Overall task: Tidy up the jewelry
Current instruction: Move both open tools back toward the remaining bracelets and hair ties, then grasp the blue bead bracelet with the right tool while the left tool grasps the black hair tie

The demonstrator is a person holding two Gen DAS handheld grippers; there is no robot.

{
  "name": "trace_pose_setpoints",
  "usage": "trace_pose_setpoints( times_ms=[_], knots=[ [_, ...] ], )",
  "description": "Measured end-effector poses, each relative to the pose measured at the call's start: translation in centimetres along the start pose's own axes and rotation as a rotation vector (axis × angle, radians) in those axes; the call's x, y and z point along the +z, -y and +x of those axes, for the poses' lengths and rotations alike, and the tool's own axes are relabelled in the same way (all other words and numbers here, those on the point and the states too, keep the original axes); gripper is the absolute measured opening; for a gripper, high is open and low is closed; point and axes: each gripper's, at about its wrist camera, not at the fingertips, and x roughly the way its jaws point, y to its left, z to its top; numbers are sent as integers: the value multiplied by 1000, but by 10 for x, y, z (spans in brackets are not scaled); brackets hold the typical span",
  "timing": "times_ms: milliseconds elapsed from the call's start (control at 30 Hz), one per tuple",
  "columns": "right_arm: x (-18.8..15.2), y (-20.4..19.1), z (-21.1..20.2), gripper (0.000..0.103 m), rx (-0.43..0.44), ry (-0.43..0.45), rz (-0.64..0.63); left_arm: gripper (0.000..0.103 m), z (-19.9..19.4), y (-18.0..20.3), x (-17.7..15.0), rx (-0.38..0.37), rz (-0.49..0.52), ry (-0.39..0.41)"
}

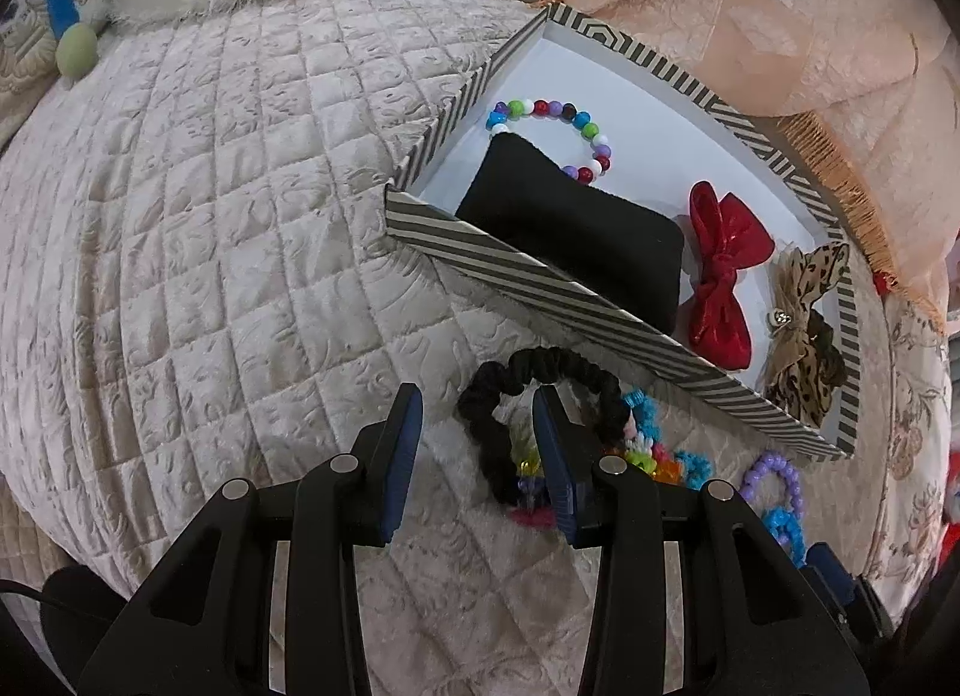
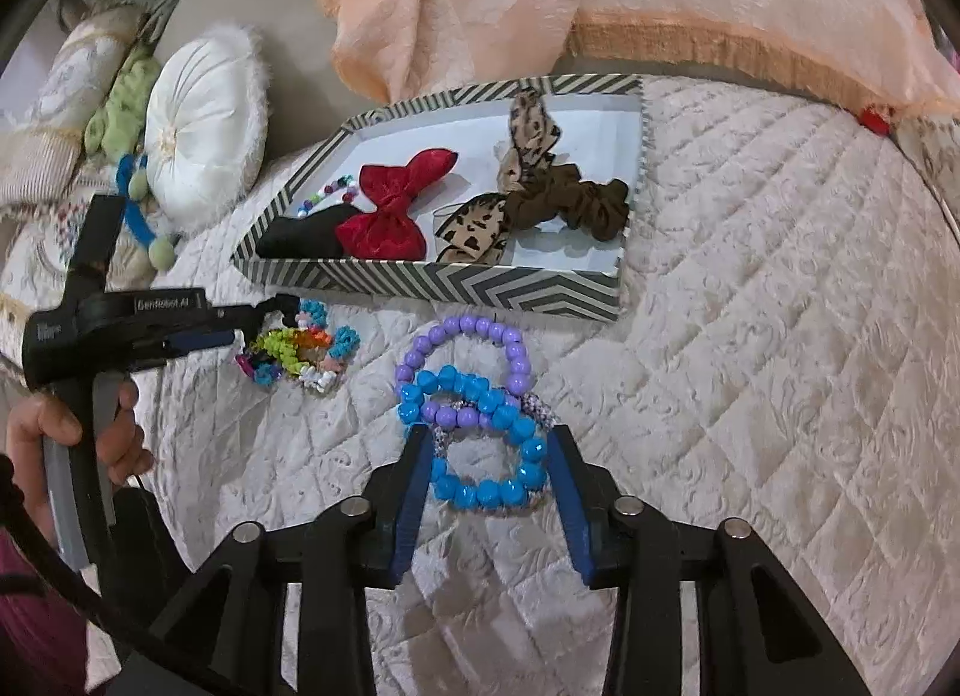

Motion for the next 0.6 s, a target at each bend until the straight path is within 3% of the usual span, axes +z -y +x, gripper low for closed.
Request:
trace_pose_setpoints(
  times_ms=[233,367,433,600],
  knots=[
    [5,-1,18,25,-25,-33,-63,38,14,9,3,7,21,-26],
    [1,-1,19,14,-37,-21,-85,36,16,13,3,13,45,-11],
    [0,-1,13,13,-15,2,-74,14,15,15,3,10,63,5],
    [3,-1,-8,9,14,41,-65,7,4,16,1,-28,84,40]
  ],
)
